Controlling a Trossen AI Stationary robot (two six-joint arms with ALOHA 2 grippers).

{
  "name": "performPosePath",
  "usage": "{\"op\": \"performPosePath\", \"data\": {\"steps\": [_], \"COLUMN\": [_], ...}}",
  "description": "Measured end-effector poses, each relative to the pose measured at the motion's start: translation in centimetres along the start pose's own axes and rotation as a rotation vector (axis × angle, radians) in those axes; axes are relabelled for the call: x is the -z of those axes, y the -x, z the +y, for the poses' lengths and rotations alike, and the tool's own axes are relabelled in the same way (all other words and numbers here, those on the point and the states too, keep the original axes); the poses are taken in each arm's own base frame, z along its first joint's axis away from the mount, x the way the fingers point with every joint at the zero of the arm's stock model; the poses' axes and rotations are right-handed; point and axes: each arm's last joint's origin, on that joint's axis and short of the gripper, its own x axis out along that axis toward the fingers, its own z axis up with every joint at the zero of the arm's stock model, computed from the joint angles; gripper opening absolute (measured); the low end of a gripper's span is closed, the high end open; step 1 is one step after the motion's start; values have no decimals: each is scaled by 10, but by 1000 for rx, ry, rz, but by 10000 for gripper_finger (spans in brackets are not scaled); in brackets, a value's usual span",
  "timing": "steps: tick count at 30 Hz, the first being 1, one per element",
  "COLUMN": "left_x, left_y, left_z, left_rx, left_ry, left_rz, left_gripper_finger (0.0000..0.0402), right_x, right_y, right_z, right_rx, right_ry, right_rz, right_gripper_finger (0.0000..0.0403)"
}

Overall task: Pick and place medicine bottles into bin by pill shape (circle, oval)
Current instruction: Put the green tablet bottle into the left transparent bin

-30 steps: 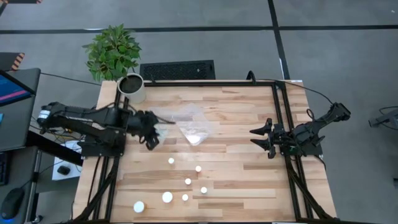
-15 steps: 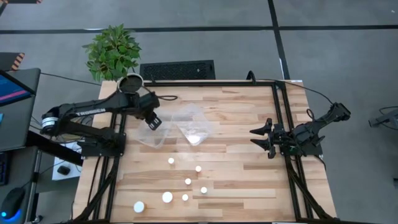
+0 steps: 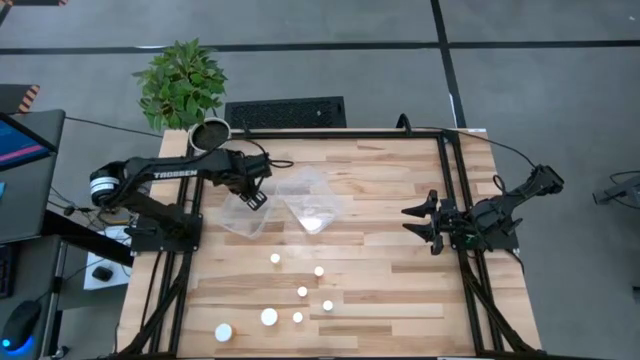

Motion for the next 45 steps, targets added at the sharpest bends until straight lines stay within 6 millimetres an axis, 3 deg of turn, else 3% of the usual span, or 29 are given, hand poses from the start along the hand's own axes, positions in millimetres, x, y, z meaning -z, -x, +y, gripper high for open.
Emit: {"op": "performPosePath", "data": {"steps": [8, 31, 39, 45], "left_x": [2, -1, 6, 4], "left_y": [-13, -14, -27, -25], "left_z": [-2, -4, -4, -4], "left_rx": [-3, 6, 24, 24], "left_ry": [48, 80, 95, 85], "left_rz": [-13, -52, -52, -48], "left_gripper_finger": [116, 116, 116, 116], "right_x": [0, 0, 0, 0], "right_y": [0, 0, 0, 0], "right_z": [0, 0, 0, 0], "right_rx": [0, 0, 0, -1], "right_ry": [0, 0, 0, 0], "right_rz": [0, 1, 0, 1], "right_gripper_finger": [226, 226, 226, 226]}}
